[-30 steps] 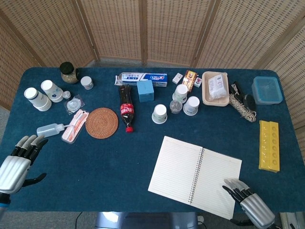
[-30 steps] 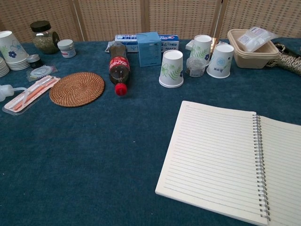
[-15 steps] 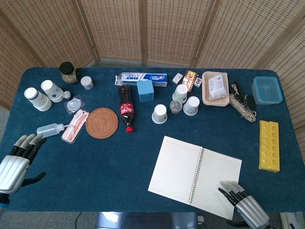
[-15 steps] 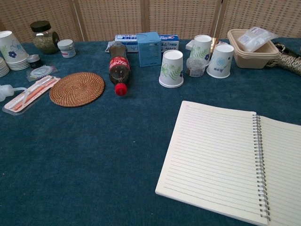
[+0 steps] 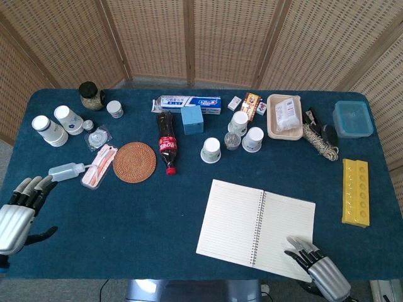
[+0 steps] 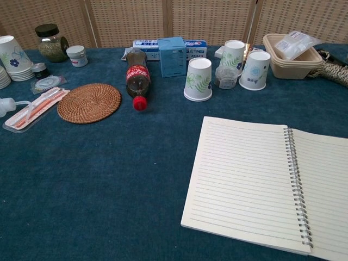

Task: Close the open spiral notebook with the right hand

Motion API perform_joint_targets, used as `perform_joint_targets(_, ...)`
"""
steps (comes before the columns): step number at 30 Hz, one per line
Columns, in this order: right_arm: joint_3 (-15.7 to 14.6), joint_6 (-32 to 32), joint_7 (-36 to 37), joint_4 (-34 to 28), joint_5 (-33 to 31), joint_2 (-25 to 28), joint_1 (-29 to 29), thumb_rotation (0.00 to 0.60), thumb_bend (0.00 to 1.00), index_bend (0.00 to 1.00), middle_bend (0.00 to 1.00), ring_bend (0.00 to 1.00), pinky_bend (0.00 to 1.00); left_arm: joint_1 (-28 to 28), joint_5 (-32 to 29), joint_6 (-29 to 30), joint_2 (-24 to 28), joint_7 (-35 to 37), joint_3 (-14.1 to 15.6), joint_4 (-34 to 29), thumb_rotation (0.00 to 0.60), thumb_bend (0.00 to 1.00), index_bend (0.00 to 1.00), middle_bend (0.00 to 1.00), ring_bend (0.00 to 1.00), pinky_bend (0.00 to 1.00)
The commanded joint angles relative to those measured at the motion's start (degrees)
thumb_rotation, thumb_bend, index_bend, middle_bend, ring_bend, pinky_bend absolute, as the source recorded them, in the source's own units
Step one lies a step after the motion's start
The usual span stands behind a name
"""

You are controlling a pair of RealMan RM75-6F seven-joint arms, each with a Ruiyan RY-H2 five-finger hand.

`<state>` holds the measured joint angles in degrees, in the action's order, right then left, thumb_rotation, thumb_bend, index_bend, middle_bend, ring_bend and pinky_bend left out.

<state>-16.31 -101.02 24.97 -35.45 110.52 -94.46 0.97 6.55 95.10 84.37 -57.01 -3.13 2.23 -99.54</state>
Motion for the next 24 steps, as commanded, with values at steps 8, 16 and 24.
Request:
perform_joint_targets(8,2.5,-5.3,-0.9,2.1,-0.7,-2.6,-0.1,0.600,0.50,0.70,0.09,0.05,0.33,0.1,0.0,-0.1,-0.1,0.5,0.0,0.3,0.600,0.07,0.00,0.00,0.00,0.04)
perform_joint_targets(16,4.3,-7.5,-5.5,-2.8,0.7,-0.6,-4.4,0.600,0.49,0.70,0.09,0.06,0.33,0.0,-0.1,0.0,-0.4,1.2,0.1,0.8,0.600,0.07,0.00,0.00,0.00,0.04)
perform_joint_targets(24,6.8,-5.4,-15.8,-15.8,3.5,4.3,-11.2,0.600,0.31,0.00,0.00,0.01,0.31,-0.5,-0.3,1.0,-0.5,2.7,0.0,1.7,0.600,0.07,0.00,0.00,0.00,0.04)
